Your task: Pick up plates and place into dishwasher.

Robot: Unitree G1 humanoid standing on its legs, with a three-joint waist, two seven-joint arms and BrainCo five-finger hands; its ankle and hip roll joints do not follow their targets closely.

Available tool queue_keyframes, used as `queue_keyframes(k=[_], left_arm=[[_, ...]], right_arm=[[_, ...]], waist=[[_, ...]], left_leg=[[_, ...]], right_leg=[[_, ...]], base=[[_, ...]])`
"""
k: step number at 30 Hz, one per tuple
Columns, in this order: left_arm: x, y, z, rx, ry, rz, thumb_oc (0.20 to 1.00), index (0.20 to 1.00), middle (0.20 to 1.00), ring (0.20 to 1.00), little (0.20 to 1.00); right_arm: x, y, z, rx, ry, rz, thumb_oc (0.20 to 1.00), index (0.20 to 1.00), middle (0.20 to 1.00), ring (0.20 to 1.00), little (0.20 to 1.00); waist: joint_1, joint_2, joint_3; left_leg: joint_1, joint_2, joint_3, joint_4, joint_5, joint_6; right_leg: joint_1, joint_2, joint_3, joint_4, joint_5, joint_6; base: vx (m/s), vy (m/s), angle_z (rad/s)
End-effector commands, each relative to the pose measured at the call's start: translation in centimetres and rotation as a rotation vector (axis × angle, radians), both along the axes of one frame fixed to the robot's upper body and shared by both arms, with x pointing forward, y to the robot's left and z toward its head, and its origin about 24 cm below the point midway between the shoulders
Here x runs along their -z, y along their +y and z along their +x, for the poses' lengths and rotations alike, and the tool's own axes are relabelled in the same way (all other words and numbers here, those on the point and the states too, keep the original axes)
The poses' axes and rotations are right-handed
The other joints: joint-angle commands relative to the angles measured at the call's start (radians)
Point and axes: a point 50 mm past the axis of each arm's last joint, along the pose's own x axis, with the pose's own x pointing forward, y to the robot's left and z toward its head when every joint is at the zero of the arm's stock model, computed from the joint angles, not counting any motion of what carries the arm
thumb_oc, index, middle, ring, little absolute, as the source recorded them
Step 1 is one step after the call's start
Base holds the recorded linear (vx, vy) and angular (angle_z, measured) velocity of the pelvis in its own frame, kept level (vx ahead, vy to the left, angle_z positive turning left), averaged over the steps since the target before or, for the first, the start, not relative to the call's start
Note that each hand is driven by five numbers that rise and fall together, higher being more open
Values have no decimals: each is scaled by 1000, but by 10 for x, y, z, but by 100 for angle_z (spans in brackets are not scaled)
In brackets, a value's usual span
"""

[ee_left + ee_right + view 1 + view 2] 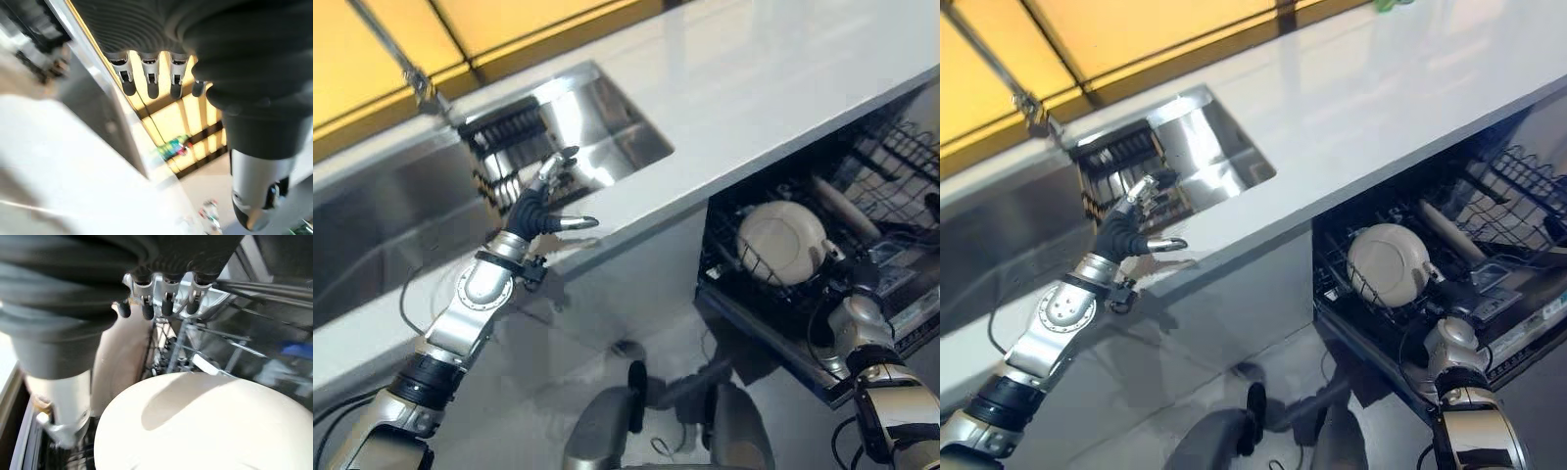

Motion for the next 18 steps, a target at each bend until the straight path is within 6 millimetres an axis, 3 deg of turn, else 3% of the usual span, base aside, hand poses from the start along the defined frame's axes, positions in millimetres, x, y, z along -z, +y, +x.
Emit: queue_keyframes(k=[1, 5, 9, 14, 18], left_arm=[[-24, 0, -4, 2, -123, -78, 1000, 1000, 1000, 1000, 1000], [-22, -2, -5, 8, -117, -75, 1000, 1000, 1000, 1000, 1000], [-23, -1, -5, 10, -112, -57, 1000, 1000, 1000, 1000, 1000], [-23, 1, -6, 11, -112, -49, 1000, 1000, 1000, 1000, 1000], [-22, 3, -6, 13, -97, -40, 1000, 1000, 1000, 1000, 1000]], right_arm=[[22, 11, -4, -86, 84, 55, 1000, 1000, 1000, 1000, 1000], [40, 19, -8, -174, 130, 157, 1000, 1000, 1000, 1000, 1000], [42, 29, -3, -256, 112, 261, 1000, 1000, 1000, 1000, 1000], [33, 44, 11, -346, 39, 338, 1000, 1000, 1000, 1000, 1000], [11, 55, 28, -458, -53, 366, 1000, 1000, 1000, 1000, 1000]], waist=[[3, 11, -21], [10, 1, -21], [18, -9, -19], [27, -16, -10], [36, -17, -6]], left_leg=[[-43, -21, 16, 226, -179, 72], [-66, -20, 12, 269, -192, 75], [-78, -17, 8, 279, -189, 75], [-92, -15, 5, 290, -187, 76], [-105, -13, 0, 299, -185, 77]], right_leg=[[18, -5, -19, -8, 82, -42], [-1, -4, -16, 35, 68, -48], [-10, 0, -12, 46, 66, -50], [-22, 8, -10, 58, 64, -54], [-35, 13, -9, 72, 59, -58]], base=[[18, 1, -9], [19, -7, -6], [8, -16, 1], [5, -26, -2], [22, -18, 1]])
